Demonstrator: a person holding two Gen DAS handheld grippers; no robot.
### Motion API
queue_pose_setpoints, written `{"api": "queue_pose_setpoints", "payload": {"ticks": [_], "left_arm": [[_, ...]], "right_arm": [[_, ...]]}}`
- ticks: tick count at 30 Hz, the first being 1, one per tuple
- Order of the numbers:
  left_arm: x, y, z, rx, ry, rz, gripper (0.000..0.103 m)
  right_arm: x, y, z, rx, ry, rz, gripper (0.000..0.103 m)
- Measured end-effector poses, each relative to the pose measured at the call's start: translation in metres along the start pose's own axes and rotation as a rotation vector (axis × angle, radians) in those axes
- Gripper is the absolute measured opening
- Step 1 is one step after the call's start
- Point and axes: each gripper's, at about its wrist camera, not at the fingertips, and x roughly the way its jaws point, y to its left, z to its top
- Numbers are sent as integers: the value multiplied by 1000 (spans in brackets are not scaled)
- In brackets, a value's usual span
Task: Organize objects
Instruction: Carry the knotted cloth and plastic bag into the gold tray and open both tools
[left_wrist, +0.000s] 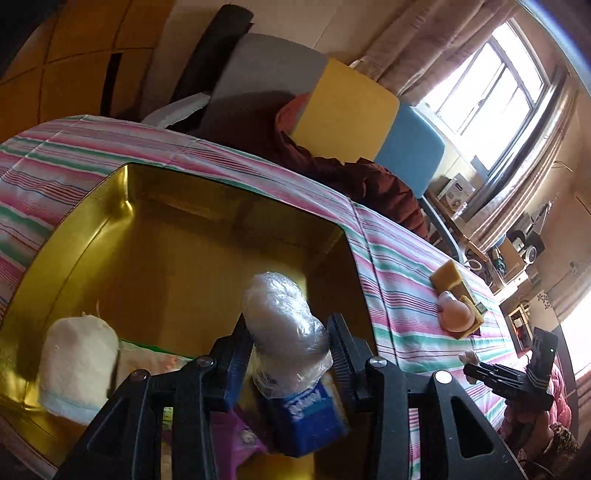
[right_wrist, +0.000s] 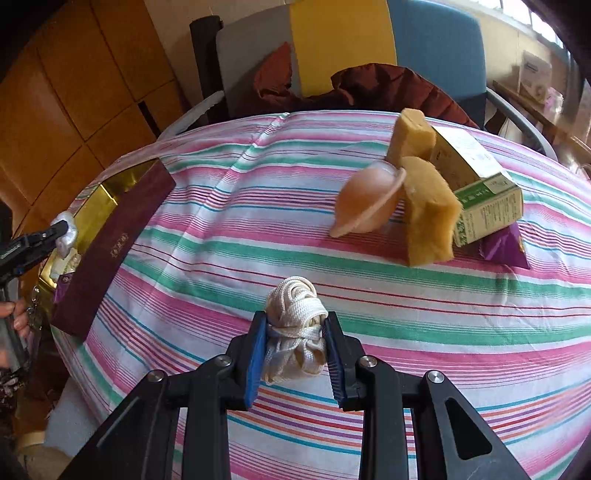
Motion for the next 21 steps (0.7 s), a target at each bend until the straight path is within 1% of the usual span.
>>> {"api": "queue_pose_setpoints", "payload": {"ticks": [3, 7, 12, 16, 18, 19, 21], "left_arm": [[1, 24, 11, -36, 6, 34, 41], [1, 47, 24, -38, 7, 107, 41], [0, 72, 32, -65, 17, 170, 41], [1, 88, 38, -99, 16, 217, 41], [1, 98, 40, -122, 13, 245, 43], [2, 101, 41, -136, 14, 260, 48], [0, 108, 42, -162, 6, 272, 53]], "right_arm": [[-3, 28, 4, -16, -28, 33, 30], [-3, 65, 7, -39, -56, 87, 30], [-2, 105, 10, -55, -77, 156, 30], [-2, 129, 10, -79, -85, 189, 30], [-2, 141, 10, -98, -89, 199, 30], [-2, 145, 10, -108, -89, 203, 30], [-3, 153, 8, -130, -87, 207, 30]]}}
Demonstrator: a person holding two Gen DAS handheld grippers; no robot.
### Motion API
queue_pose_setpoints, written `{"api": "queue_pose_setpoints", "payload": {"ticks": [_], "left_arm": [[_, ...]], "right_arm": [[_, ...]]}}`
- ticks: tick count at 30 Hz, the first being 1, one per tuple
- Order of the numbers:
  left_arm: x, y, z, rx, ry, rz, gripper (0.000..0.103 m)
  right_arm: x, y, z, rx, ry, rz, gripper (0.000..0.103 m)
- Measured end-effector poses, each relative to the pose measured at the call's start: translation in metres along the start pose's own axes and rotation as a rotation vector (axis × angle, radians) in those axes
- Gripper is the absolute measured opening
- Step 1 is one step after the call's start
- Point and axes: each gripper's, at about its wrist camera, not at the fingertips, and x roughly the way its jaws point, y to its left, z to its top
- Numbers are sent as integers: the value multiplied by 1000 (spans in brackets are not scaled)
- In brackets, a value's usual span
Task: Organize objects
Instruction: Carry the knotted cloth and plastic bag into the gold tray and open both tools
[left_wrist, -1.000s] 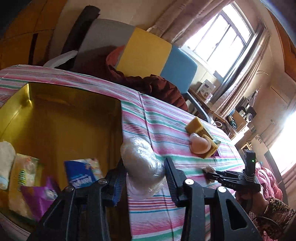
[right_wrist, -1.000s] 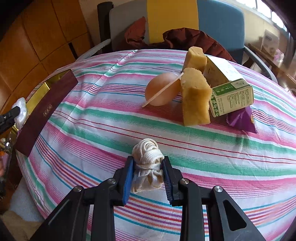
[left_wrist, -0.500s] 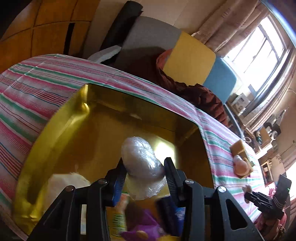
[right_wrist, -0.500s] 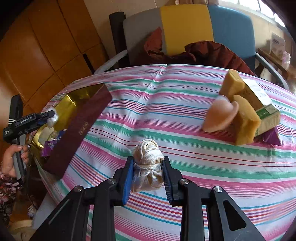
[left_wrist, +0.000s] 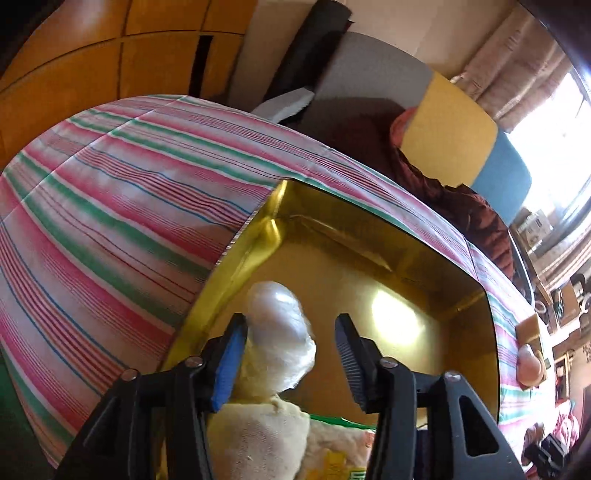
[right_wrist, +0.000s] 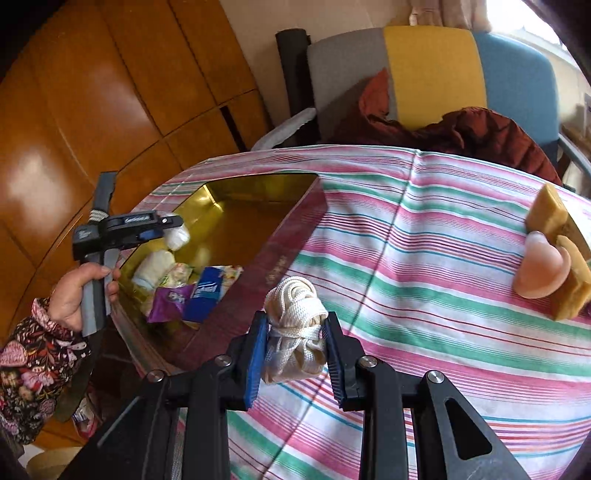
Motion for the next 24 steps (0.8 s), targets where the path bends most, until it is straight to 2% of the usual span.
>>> {"api": "queue_pose_setpoints", "payload": {"ticks": [4, 6, 8, 10, 12, 18, 24], "left_arm": [[-19, 16, -8, -111, -61, -51, 56], [-38, 23, -17, -192, -117, -87, 56], [-59, 24, -27, -229, -190, -127, 56], [-74, 22, -39, -239, -242, -103, 58], [-81, 19, -46, -254, -247, -79, 58], [-91, 21, -65, -331, -247, -98, 58], [-98, 12, -78, -289, -255, -39, 59]], "right_arm": [[3, 12, -2, -27, 9, 4, 30], [5, 15, -3, -32, 14, 8, 30], [8, 18, -1, -36, 18, 15, 31], [12, 23, 1, -41, 25, 23, 30], [16, 28, 5, -47, 29, 33, 30], [37, 54, 25, -66, 62, 65, 31], [73, 87, 50, -114, 123, 118, 31]]}}
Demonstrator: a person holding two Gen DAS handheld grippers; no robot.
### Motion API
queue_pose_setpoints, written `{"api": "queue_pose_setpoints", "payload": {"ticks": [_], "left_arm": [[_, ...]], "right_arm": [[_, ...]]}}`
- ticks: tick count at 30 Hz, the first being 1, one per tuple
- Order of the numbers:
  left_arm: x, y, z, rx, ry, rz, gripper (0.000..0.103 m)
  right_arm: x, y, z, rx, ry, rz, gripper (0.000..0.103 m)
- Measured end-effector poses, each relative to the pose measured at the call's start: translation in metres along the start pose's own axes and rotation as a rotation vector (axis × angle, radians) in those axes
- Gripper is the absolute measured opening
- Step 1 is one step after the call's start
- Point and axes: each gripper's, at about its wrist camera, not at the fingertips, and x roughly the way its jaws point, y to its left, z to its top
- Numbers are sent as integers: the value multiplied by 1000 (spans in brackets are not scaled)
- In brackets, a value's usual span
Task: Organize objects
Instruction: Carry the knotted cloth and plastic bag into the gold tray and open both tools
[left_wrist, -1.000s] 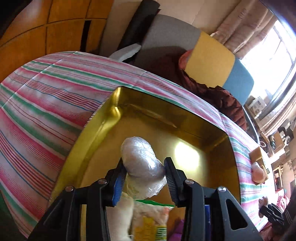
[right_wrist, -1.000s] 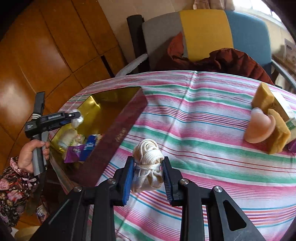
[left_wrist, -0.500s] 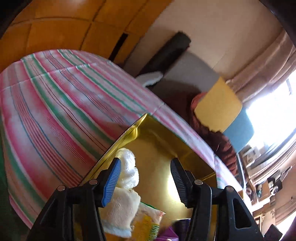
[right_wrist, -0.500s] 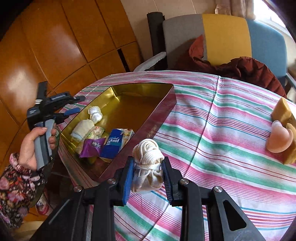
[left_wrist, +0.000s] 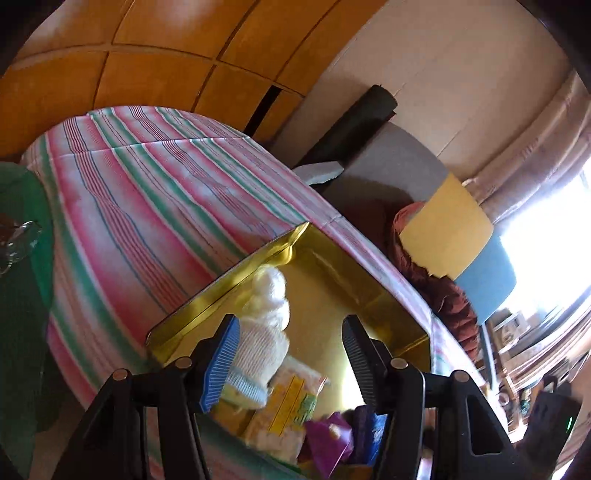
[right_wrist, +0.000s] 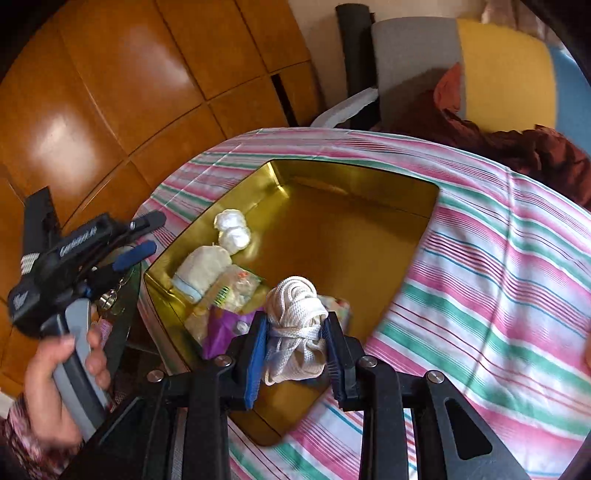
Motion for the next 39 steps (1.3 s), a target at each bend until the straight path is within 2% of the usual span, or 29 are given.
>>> {"api": "queue_pose_setpoints", "payload": {"ticks": [5, 11, 17, 20, 21, 22, 25, 27, 31, 39], "left_arm": [[-7, 5, -11, -13, 19, -4, 59], [-14, 9, -19, 2, 16, 27, 58], [-9, 17, -20, -22, 35, 46, 58], [-8, 19, -21, -26, 35, 47, 58], [-8, 19, -21, -25, 33, 46, 58], [-8, 19, -21, -23, 33, 47, 58], [-8, 20, -21, -21, 32, 45, 58], [-8, 20, -22, -22, 32, 44, 58], [-6, 17, -23, -11, 40, 41, 58], [-5, -1, -32, 59, 63, -37, 58]], "right_arm": [[36, 16, 29, -9, 75, 18, 31], [83, 38, 58, -89, 131, -44, 31], [120, 45, 76, -62, 155, -62, 32], [133, 44, 80, -8, 155, 7, 33], [135, 45, 80, -3, 149, 18, 38], [136, 46, 80, -2, 142, 22, 44], [132, 50, 77, -11, 139, 33, 52], [123, 51, 74, -24, 121, 19, 54], [103, 49, 67, -39, 95, -4, 63], [51, 31, 50, -52, 17, -47, 70]]}}
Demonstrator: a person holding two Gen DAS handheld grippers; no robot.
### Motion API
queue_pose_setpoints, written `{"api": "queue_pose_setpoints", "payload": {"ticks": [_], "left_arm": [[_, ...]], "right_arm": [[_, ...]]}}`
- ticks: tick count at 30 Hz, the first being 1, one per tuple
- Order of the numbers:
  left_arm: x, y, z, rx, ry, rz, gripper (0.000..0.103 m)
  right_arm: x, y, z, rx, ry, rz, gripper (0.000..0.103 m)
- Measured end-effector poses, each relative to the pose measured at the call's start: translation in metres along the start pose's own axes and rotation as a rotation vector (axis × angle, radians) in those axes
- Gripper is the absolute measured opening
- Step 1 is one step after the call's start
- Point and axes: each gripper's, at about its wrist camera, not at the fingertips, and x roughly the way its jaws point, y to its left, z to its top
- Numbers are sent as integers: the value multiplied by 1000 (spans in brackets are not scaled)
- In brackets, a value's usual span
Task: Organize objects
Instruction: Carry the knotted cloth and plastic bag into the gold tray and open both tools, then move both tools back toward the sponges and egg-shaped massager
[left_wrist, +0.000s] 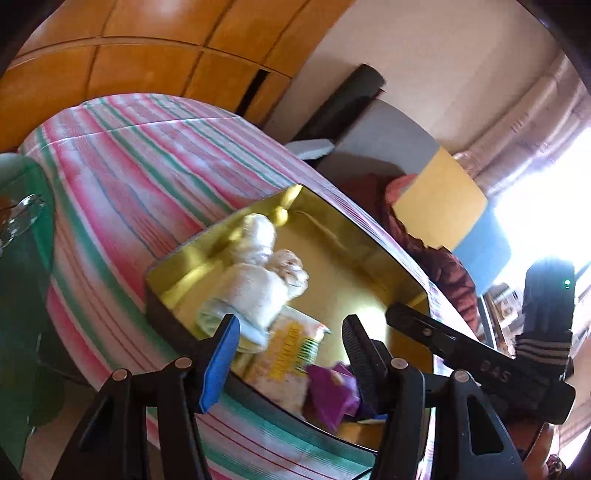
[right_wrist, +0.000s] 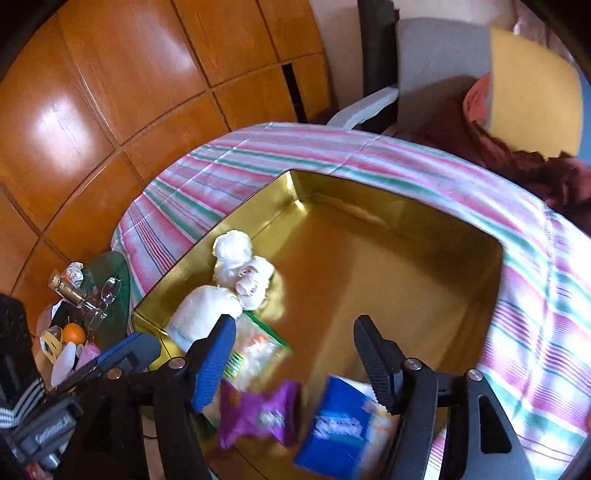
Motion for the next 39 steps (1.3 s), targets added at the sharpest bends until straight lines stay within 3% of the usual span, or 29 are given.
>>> {"api": "queue_pose_setpoints", "payload": {"ticks": [6, 13, 22, 29, 35, 37, 39], "left_arm": [[2, -29, -13, 122, 26, -54, 59], [6, -62, -34, 260, 68, -126, 59], [5, -102, -67, 421, 116, -217, 59], [11, -123, -90, 472, 188, -264, 59], [7, -137, -103, 504, 188, -289, 59], [5, -140, -105, 505, 186, -295, 59], [5, -141, -107, 507, 190, -298, 59]], "right_arm": [[-34, -24, -24, -11, -42, -78, 71], [-56, -69, -61, 34, -31, -163, 71], [-86, -136, -115, 132, -9, -278, 71], [-124, -205, -143, 275, -41, -386, 71], [-164, -255, -133, 349, -173, -519, 72], [-171, -271, -125, 356, -206, -574, 82], [-174, -293, -117, 389, -207, -604, 83]]}}
